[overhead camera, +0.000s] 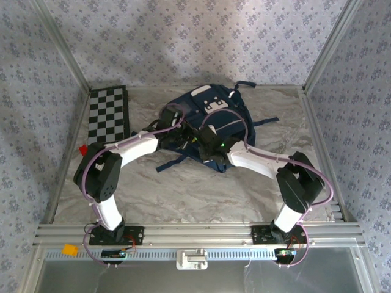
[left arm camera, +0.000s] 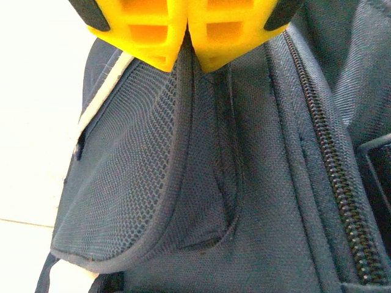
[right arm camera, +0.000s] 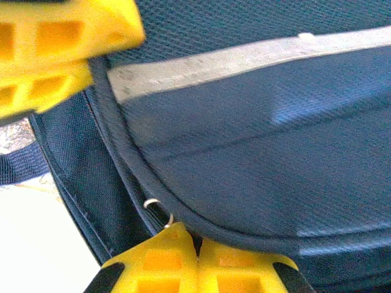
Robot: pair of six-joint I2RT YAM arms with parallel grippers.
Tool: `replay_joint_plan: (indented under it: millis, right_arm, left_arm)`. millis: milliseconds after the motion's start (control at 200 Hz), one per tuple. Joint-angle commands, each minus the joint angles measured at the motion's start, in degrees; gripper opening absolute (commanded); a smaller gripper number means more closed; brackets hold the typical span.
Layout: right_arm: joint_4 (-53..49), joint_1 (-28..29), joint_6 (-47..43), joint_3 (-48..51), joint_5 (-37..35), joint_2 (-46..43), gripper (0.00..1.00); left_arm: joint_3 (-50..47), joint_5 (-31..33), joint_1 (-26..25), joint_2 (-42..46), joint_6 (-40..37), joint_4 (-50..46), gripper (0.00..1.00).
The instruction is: Pack books, pencil case, and school supplies into a backpack
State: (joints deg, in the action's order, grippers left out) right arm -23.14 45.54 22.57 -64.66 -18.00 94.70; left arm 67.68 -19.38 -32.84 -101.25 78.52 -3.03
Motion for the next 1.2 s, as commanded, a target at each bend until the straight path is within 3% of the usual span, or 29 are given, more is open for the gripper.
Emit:
replay_joint_plan:
  millis: [0,225,370,425,490,595,700,825,950,1134,1194]
  right_arm:
    - [-5.8,-1.4,0.3,4.0,-5.0,-4.8,0.00]
    - [-12.8,-3.7,-2.3,5.9,-4.3,-10.6,0.00]
    - [-7.4,1.5,-3.7,2.7,4.7,-8.4,0.00]
    - [-6.1,4.7,-3.0,-1.7,5.7,-5.3,0.00]
    - [-3.9,6.8,-0.8,-6.1,6.2,-2.0,0.00]
    - [-0.8,6.6,1.3,-7.6,5.1,1.1,0.00]
    - [-2.9,4.2,2.8,-7.3,3.2,1.2,0.00]
    - [-2.6,0.0,1.6,-7.4,7.1,0.2,0.01]
    - [-3.0,-2.2,0.1,-7.2,7.6,0.0,0.06]
    - [0.4,-5.3,1.6,-4.2,10.6,-2.5,0.12]
    - [1.1,-5.8,1.6,-1.4,11.0,-3.9,0.13]
  left_arm:
    - [4.1,0.1,6.0,4.0,-8.4,-6.4,0.00]
    - [8.5,-6.0,14.1,0.9,-22.2,-12.3,0.00]
    - [14.6,-10.4,15.5,-4.3,-26.9,-12.4,0.00]
    - [17.9,-13.7,15.5,-7.1,-28.9,-12.0,0.10]
    - [20.3,-15.7,15.8,-8.8,-30.5,-12.2,0.35]
    - [11.9,-15.5,16.6,-3.8,-27.1,-5.2,0.51]
    - [3.0,-9.5,16.6,3.1,-24.2,-5.7,0.60]
    - [-3.1,-7.1,13.8,6.6,-16.0,-2.8,0.61]
    - [-7.7,-0.4,9.8,7.8,-6.7,1.9,0.61]
    - [-5.2,5.9,5.6,4.1,-2.1,1.8,0.61]
    - [-5.0,5.6,5.4,2.3,-0.4,6.1,0.60]
